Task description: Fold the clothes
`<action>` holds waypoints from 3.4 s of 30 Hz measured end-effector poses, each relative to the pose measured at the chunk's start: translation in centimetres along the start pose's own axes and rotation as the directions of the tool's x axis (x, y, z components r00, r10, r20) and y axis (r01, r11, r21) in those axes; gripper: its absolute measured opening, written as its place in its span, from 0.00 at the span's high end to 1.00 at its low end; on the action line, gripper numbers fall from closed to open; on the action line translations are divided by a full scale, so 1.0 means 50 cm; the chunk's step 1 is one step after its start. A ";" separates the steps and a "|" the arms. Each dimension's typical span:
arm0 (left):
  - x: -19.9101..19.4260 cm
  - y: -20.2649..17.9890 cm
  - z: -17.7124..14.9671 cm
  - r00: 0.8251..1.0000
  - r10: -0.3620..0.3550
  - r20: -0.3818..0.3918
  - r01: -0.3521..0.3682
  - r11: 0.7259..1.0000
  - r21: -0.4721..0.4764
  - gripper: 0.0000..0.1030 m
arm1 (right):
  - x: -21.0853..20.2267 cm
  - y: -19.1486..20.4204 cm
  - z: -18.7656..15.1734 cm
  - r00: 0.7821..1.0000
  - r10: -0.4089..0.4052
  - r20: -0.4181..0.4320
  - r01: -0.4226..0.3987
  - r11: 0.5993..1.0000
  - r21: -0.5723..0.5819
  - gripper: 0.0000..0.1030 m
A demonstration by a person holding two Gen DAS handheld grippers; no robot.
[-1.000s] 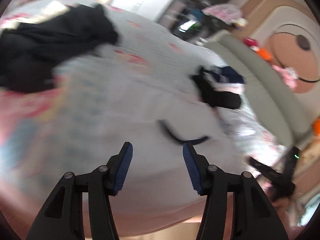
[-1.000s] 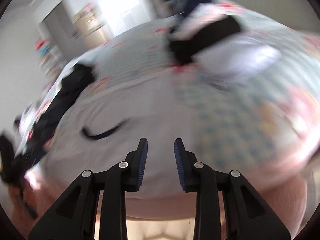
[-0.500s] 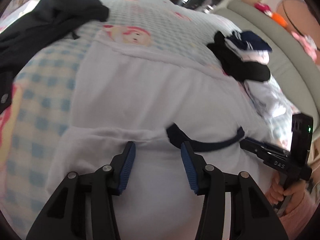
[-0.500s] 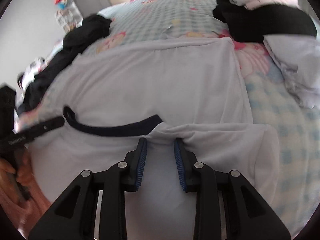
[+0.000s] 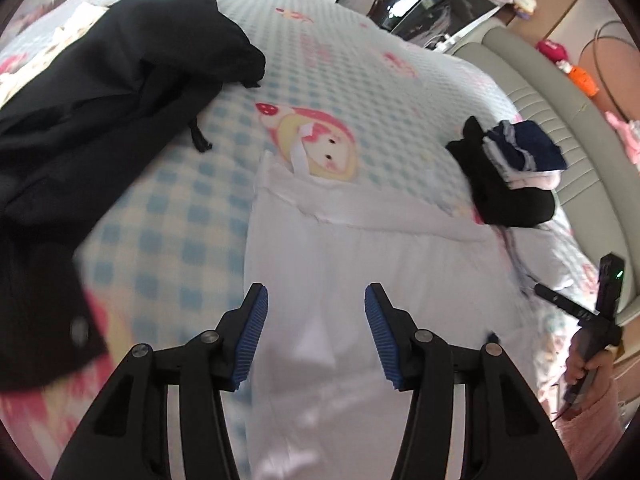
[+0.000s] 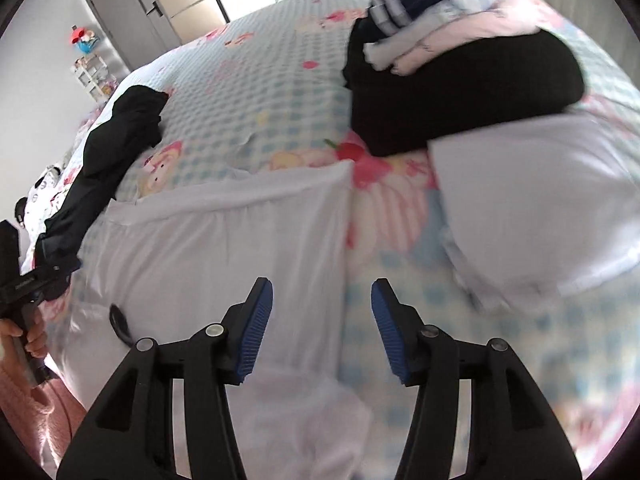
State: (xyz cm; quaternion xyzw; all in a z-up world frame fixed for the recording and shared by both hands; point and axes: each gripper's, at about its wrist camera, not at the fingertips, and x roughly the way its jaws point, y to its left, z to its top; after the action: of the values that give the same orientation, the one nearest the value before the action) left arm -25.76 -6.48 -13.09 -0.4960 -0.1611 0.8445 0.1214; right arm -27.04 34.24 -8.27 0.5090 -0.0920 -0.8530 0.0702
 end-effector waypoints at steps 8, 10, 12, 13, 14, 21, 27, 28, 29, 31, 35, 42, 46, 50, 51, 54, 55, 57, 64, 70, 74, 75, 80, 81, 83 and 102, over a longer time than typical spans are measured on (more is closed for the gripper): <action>0.086 0.037 0.068 0.998 0.055 -0.030 -0.056 0.997 -0.052 0.49 | 0.117 -0.021 0.076 0.994 -0.036 -0.106 0.034 0.999 -0.018 0.47; 0.099 0.043 0.085 0.996 0.089 -0.026 -0.090 0.994 -0.055 0.49 | 0.140 -0.033 0.087 0.993 -0.027 -0.116 0.027 1.000 -0.002 0.47; 0.115 0.049 0.103 0.997 0.071 -0.036 -0.073 0.995 -0.065 0.49 | 0.161 -0.046 0.094 0.993 -0.010 -0.122 0.013 0.999 0.030 0.42; 0.123 0.050 0.110 0.997 0.059 -0.044 -0.062 0.996 -0.067 0.48 | 0.172 -0.052 0.098 0.992 -0.001 -0.124 0.006 0.999 0.046 0.40; 0.131 0.049 0.117 0.997 0.051 -0.054 -0.055 0.996 -0.067 0.48 | 0.185 -0.054 0.102 0.991 0.005 -0.132 0.002 0.999 0.050 0.40; 0.173 0.026 0.141 0.992 0.087 -0.090 -0.089 0.996 -0.018 0.49 | 0.239 -0.030 0.127 0.983 -0.056 -0.174 0.058 0.998 0.004 0.37; 0.173 -0.005 0.138 0.992 0.094 -0.084 -0.091 0.995 0.036 0.83 | 0.203 0.010 0.115 0.987 -0.083 -0.135 0.075 0.995 -0.064 0.75; 0.169 -0.010 0.138 0.992 0.098 -0.076 -0.095 0.994 0.047 0.86 | 0.185 0.018 0.111 0.990 -0.076 -0.116 0.067 0.995 -0.072 0.85; 0.162 -0.015 0.138 0.993 0.101 -0.064 -0.097 0.994 0.056 0.88 | 0.166 0.026 0.107 0.993 -0.067 -0.097 0.060 0.995 -0.081 0.94; 0.140 -0.023 0.139 0.995 0.093 -0.032 -0.091 0.993 0.069 0.90 | 0.130 0.041 0.098 0.997 -0.051 -0.059 0.045 0.994 -0.099 0.94; 0.052 -0.046 0.132 0.997 0.038 0.063 -0.043 0.995 0.088 0.90 | 0.056 0.072 0.082 1.000 -0.014 0.017 0.017 0.991 -0.136 0.95; -0.122 -0.084 0.031 0.979 -0.047 0.199 0.019 0.990 0.137 0.90 | -0.071 0.115 0.023 0.988 0.050 0.143 -0.023 0.983 -0.182 0.95; -0.207 -0.090 -0.068 0.966 -0.062 0.252 0.023 0.987 0.157 0.90 | -0.127 0.129 -0.077 0.976 0.060 0.208 -0.016 0.978 -0.206 0.95; -0.229 -0.067 -0.183 0.969 -0.058 0.240 0.030 0.993 0.118 0.90 | -0.137 0.152 -0.199 0.972 0.037 0.231 0.028 0.962 -0.272 0.94; -0.222 -0.055 -0.211 0.974 -0.050 0.221 0.030 0.995 0.091 0.90 | -0.123 0.151 -0.228 0.978 0.017 0.210 0.046 0.956 -0.289 0.94; -0.184 -0.014 -0.269 0.991 -0.025 0.134 0.025 1.000 0.008 0.90 | -0.077 0.127 -0.278 0.993 -0.020 0.119 0.048 0.969 -0.240 0.94; -0.171 0.000 -0.286 0.995 -0.019 0.102 0.021 1.000 -0.020 0.90 | -0.071 0.114 -0.290 0.996 -0.011 0.092 0.029 0.979 -0.203 0.93; -0.171 0.020 -0.311 0.995 -0.035 0.095 0.041 0.997 -0.067 0.89 | -0.071 0.084 -0.298 0.997 0.034 0.071 -0.027 0.994 -0.104 0.91; -0.237 0.074 -0.336 0.969 -0.113 0.218 0.159 0.965 -0.208 0.67 | -0.146 0.047 -0.312 0.987 0.080 0.141 -0.089 0.995 0.054 0.78; -0.226 0.052 -0.306 0.972 -0.116 0.202 0.150 0.976 -0.157 0.52 | -0.166 0.063 -0.295 0.984 0.060 0.170 -0.066 0.997 0.030 0.60; -0.190 -0.008 -0.285 0.984 -0.073 0.160 0.081 0.996 -0.046 0.69 | -0.120 0.086 -0.255 0.985 0.056 0.160 -0.058 0.998 0.008 0.49; -0.183 -0.023 -0.281 0.987 -0.059 0.151 0.063 0.998 -0.019 0.81 | -0.103 0.094 -0.249 0.989 0.043 0.138 -0.041 0.999 -0.016 0.66; -0.224 -0.043 -0.302 0.981 -0.034 0.190 0.026 0.999 0.044 0.91 | -0.106 0.134 -0.269 0.990 0.069 0.126 -0.047 0.984 -0.171 0.95; -0.236 -0.034 -0.311 0.980 -0.028 0.197 0.021 0.999 0.042 0.91 | -0.121 0.140 -0.282 0.986 0.071 0.151 -0.038 0.976 -0.213 0.95; -0.244 -0.018 -0.324 0.981 -0.010 0.196 0.004 1.000 0.028 0.91 | -0.143 0.134 -0.315 0.984 0.054 0.172 -0.005 0.963 -0.269 0.95; -0.294 0.051 -0.364 0.971 0.060 0.233 -0.028 0.990 -0.140 0.55 | -0.230 0.044 -0.368 0.978 -0.001 0.209 -0.011 0.998 0.060 0.64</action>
State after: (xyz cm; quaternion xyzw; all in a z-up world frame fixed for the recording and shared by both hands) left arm -2.87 -11.41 -10.64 -0.4026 -0.2203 0.8872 0.0488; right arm -5.35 32.98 -6.48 0.4183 -0.1259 -0.8983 0.0468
